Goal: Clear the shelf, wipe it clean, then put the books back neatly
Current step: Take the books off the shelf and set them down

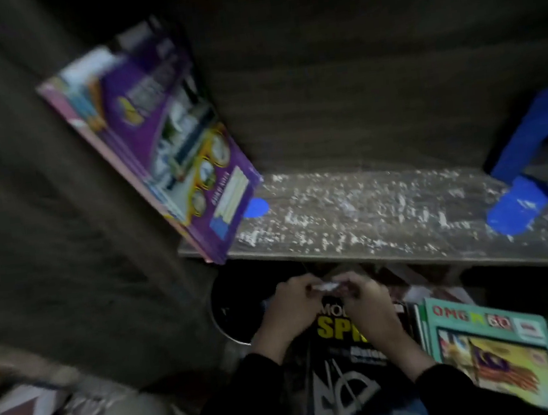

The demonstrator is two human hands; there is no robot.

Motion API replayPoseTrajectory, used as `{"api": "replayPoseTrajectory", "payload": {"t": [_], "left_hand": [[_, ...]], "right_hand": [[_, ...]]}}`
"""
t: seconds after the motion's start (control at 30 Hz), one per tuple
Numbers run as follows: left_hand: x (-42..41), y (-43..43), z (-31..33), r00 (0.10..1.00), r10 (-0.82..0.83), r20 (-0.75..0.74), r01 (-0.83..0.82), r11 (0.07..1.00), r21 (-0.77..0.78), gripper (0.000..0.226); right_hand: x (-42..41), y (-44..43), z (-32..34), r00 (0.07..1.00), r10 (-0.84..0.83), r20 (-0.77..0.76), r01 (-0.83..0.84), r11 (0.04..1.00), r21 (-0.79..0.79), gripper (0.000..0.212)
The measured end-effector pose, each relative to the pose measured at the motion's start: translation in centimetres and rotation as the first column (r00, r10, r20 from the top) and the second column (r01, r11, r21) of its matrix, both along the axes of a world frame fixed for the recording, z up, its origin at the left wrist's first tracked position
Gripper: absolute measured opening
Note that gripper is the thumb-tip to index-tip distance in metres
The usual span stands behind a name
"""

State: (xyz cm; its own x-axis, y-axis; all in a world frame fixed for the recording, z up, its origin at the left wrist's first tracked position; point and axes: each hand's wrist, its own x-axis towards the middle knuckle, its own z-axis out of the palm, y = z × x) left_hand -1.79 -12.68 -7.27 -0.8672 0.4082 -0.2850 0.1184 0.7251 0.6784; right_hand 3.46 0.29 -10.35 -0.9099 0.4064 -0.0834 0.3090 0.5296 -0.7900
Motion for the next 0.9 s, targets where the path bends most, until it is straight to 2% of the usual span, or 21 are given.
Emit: {"api": "replayPoseTrajectory", "payload": {"t": [0.1, 0.13, 0.2, 0.27, 0.3, 0.33, 0.47, 0.6, 0.73, 0.83, 0.9], "left_hand": [[-0.9, -3.5, 5.6, 0.929, 0.242, -0.279, -0.224, 0.970, 0.095, 0.028], [-1.2, -4.6, 7.5, 0.871, 0.310, -0.380, -0.284, 0.951, 0.124, 0.031], [-1.6, -6.8, 11.4, 0.697, 0.420, -0.582, -0.356, 0.906, 0.228, 0.042], [-1.8, -8.6, 14.9, 0.534, 0.497, -0.684, -0.389, 0.863, 0.323, 0.062], [-2.1, -9.3, 16.3, 0.493, 0.518, -0.699, -0.400, 0.848, 0.347, 0.071], [-2.4, -9.8, 17.5, 0.483, 0.535, -0.693, -0.409, 0.838, 0.361, 0.078], [-4.1, -10.1, 20.7, 0.561, 0.555, -0.615, -0.418, 0.831, 0.367, 0.090], [-5.7, -9.4, 21.7, 0.592, 0.544, -0.595, -0.440, 0.836, 0.327, 0.082], [-7.0, -9.5, 21.7, 0.568, 0.431, -0.701, -0.378, 0.894, 0.242, 0.068], [-7.3, -8.9, 21.5, 0.579, 0.330, -0.746, -0.263, 0.941, 0.212, 0.075], [-7.2, -8.3, 21.3, 0.589, 0.311, -0.746, -0.236, 0.949, 0.209, 0.079]], "right_hand": [[-3.4, -3.4, 5.0, 0.992, 0.107, -0.069, -0.111, 0.992, -0.061, 0.028], [-4.4, -4.7, 6.6, 0.986, 0.139, -0.096, -0.146, 0.987, -0.067, 0.029], [-6.2, -7.1, 9.8, 0.963, 0.203, -0.179, -0.216, 0.975, -0.053, 0.033], [-7.5, -9.3, 12.6, 0.930, 0.283, -0.234, -0.300, 0.953, -0.044, 0.044], [-8.0, -10.2, 13.7, 0.917, 0.321, -0.239, -0.338, 0.941, -0.034, 0.050], [-8.5, -11.1, 14.7, 0.904, 0.357, -0.235, -0.370, 0.929, -0.013, 0.057], [-9.7, -13.4, 16.6, 0.866, 0.426, -0.262, -0.438, 0.899, 0.012, 0.065], [-10.0, -13.5, 16.9, 0.871, 0.430, -0.239, -0.447, 0.894, -0.020, 0.066], [-10.2, -12.6, 16.6, 0.877, 0.403, -0.262, -0.428, 0.903, -0.042, 0.066], [-10.2, -11.7, 16.4, 0.861, 0.421, -0.284, -0.453, 0.890, -0.052, 0.088], [-10.0, -11.2, 16.5, 0.830, 0.483, -0.280, -0.496, 0.868, 0.026, 0.100]]}}
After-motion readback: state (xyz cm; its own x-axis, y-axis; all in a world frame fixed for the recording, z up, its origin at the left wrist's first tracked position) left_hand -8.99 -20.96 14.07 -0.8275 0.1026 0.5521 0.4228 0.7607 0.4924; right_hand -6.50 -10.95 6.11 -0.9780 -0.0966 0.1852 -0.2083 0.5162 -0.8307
